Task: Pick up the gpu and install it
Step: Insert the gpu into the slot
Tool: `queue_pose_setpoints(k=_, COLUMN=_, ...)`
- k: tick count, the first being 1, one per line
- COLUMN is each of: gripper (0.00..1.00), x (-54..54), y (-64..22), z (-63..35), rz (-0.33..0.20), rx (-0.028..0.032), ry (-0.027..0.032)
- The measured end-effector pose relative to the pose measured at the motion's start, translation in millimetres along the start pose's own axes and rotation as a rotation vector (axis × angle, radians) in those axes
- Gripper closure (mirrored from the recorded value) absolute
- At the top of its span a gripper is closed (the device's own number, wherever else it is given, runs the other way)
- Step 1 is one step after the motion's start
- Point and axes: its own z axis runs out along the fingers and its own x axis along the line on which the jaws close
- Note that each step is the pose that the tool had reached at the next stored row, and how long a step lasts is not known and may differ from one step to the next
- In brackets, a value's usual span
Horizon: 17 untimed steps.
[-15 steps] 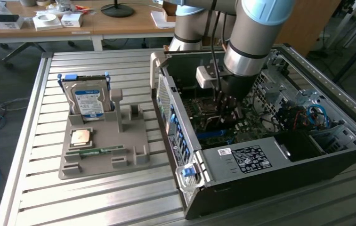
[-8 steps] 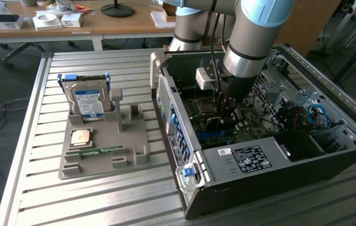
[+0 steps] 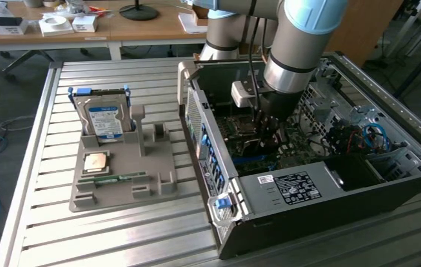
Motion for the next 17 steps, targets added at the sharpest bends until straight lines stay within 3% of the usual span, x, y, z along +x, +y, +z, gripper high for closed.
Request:
queue_pose_setpoints(k=6, gripper=0.74, x=0.1, y=0.0, z=1.6, rz=0.0, rx=-0.0001, ry=0.0055)
queue_pose_setpoints(k=17, gripper=0.74, x=0.1, y=0.1, z=2.9, rz=0.004, rx=-0.0007, ry=0.0054)
